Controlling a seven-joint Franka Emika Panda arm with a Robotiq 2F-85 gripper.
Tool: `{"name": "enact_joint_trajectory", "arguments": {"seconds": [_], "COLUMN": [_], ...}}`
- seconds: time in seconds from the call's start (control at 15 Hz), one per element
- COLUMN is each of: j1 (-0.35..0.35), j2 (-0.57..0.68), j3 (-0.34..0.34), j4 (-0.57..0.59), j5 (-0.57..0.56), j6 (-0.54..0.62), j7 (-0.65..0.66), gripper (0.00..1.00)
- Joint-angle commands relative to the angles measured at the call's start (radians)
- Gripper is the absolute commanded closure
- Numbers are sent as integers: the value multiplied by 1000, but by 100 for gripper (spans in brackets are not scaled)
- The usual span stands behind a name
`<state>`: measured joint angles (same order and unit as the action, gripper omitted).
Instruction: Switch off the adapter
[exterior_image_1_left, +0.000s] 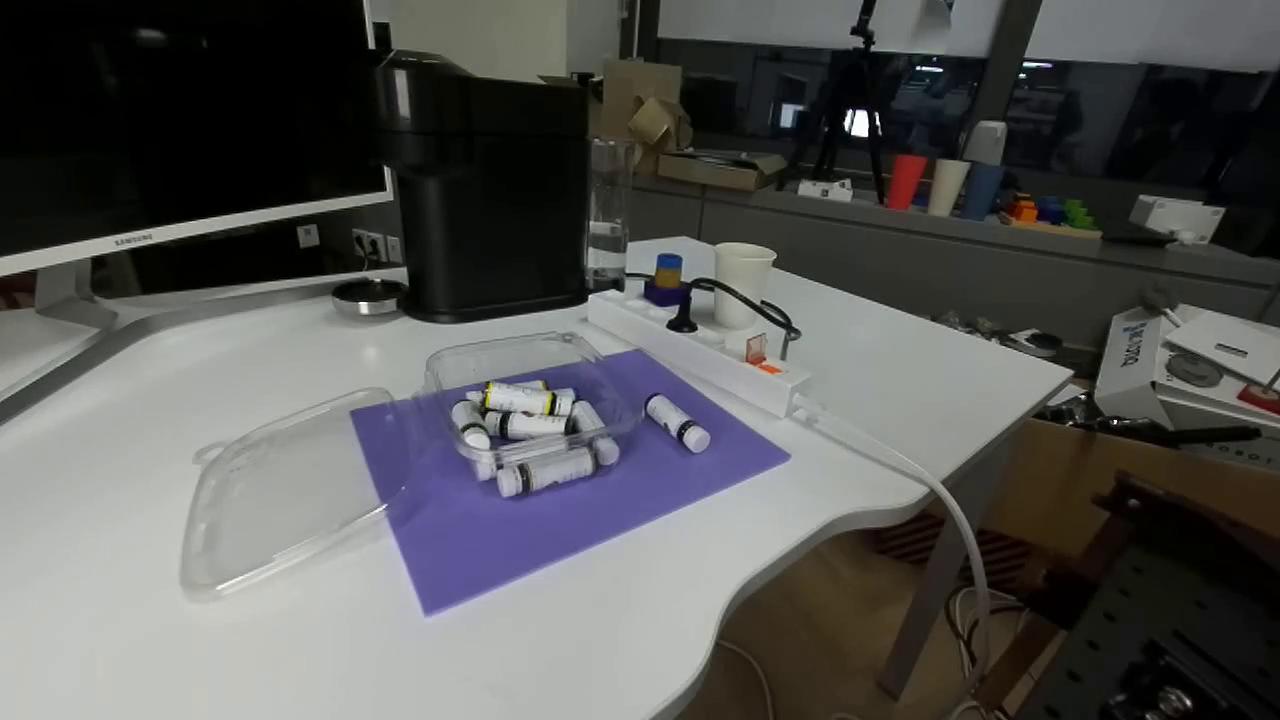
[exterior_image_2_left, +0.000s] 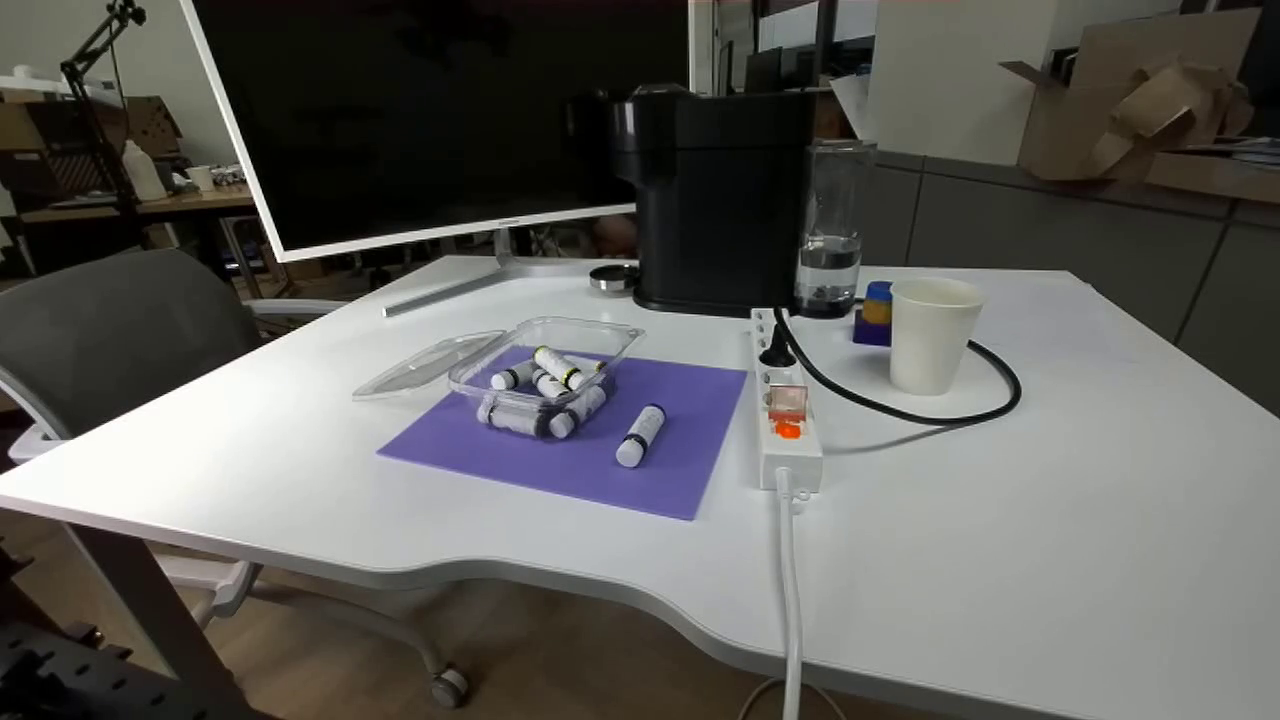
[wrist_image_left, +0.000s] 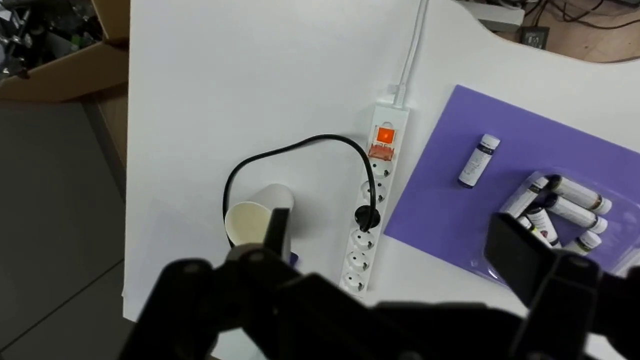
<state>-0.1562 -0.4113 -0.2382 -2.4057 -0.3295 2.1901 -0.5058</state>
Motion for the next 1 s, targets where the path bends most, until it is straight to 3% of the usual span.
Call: {"name": "enact_joint_trajectory", "arguments": {"seconds": [0.0,0.33,0.93], "j1": [5,-5,-58], "j2": [155,357,583], "j3": [-27,-35,7], "j4": [43,94,179], "j5": [16,90,160], "j6": [102,201,196], "j7": [-3,-53,-124], "gripper": [0,0,0]}}
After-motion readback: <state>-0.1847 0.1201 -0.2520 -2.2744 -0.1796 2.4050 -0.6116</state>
